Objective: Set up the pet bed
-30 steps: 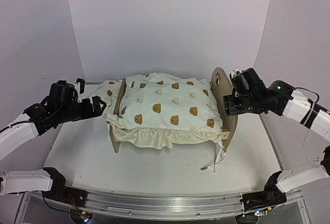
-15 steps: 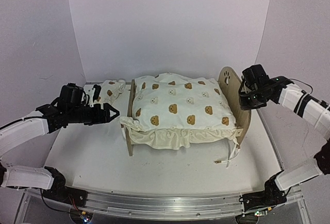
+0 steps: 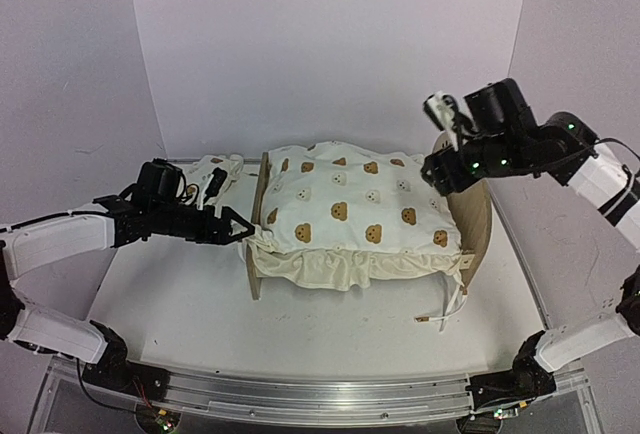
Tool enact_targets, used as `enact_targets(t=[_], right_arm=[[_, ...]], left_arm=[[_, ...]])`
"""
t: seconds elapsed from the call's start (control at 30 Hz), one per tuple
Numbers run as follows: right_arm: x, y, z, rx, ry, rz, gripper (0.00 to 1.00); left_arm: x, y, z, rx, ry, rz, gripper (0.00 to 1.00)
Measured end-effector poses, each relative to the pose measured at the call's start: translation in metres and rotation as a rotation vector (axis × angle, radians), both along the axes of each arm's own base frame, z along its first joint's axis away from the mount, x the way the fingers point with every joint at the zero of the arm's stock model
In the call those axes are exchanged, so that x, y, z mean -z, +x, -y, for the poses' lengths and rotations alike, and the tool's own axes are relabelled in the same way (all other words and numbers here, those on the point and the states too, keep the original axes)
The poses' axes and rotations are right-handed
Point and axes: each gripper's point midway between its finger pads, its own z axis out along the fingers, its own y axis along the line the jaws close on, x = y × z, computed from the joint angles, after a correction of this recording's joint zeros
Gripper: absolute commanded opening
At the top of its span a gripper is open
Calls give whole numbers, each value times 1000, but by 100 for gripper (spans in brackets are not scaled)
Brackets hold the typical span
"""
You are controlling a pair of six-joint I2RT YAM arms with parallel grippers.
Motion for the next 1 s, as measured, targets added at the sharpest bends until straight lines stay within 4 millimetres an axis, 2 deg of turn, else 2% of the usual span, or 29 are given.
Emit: enact_targets(t=[0.03, 0.1, 0.2, 0.3, 0.4, 0.57, 0.67, 0.83, 0.97, 1.0], right_arm=[[6, -9, -24, -90, -5, -13, 81], [30, -30, -81, -296, -19, -56, 81], [70, -62, -148, -535, -38, -115, 79], [102, -89, -203, -728, -64, -132, 69], [126, -102, -244, -851, -90, -103, 67], [168, -104, -284, -950, -183, -35, 67], [182, -101, -301, -977, -226, 29, 59], [199, -88, -322, -969, -276, 128, 43], [213, -75, -330, -940, -317, 168, 19], [211, -72, -331, -924, -317, 185, 12]], left_arm=[[1, 2, 2, 6, 3, 1, 88], [0, 5, 5, 24, 6, 7, 80], [0, 5, 11, 65, -2, 11, 64], [5, 4, 14, 82, -1, -7, 38], [8, 4, 15, 87, 1, -17, 23], [5, 1, 16, 92, -14, -28, 14], [-4, -3, 16, 96, -37, -24, 12], [-27, -12, 15, 111, -81, 14, 12], [-35, -16, 15, 117, -102, 18, 12], [-35, -16, 15, 117, -103, 18, 12]])
